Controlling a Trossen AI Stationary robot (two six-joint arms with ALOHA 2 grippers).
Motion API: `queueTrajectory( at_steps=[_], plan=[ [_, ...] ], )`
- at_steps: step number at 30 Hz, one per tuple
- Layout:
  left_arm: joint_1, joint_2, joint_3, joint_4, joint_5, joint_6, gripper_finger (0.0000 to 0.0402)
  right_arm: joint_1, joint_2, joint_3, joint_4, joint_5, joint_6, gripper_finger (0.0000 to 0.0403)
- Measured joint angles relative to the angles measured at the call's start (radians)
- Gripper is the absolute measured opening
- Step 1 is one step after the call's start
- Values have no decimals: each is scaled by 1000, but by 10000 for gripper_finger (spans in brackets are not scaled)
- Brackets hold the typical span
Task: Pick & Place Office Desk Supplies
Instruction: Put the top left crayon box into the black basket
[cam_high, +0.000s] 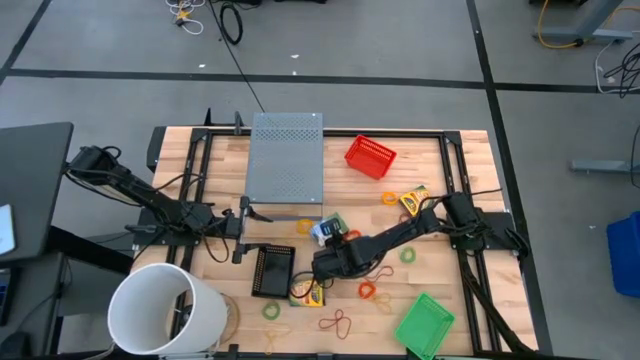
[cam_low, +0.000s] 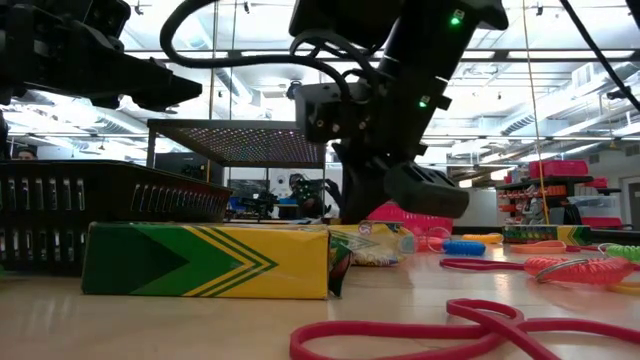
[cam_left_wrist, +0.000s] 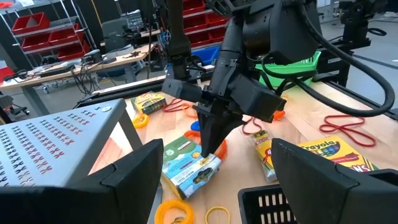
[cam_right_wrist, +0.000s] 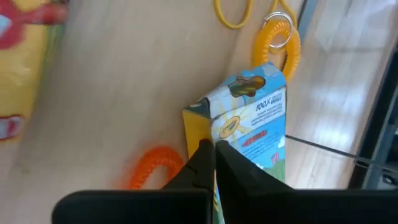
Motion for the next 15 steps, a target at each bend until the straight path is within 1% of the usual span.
queueTrajectory(
  at_steps=[6, 10, 12, 15],
  plan=[
    [0, 0, 0, 0, 0, 0, 303, 21, 0, 11, -3, -5, 14, 2],
    [0, 0, 0, 2, 4, 0, 303, 35, -2, 57, -24, -26, 44, 1],
    [0, 0, 0, 3, 6, -1, 303, 38, -3, 96, -32, -61, 53, 1],
    [0, 0, 0, 4, 6, -1, 303, 38, -4, 168, -63, -150, 85, 1]
  ],
)
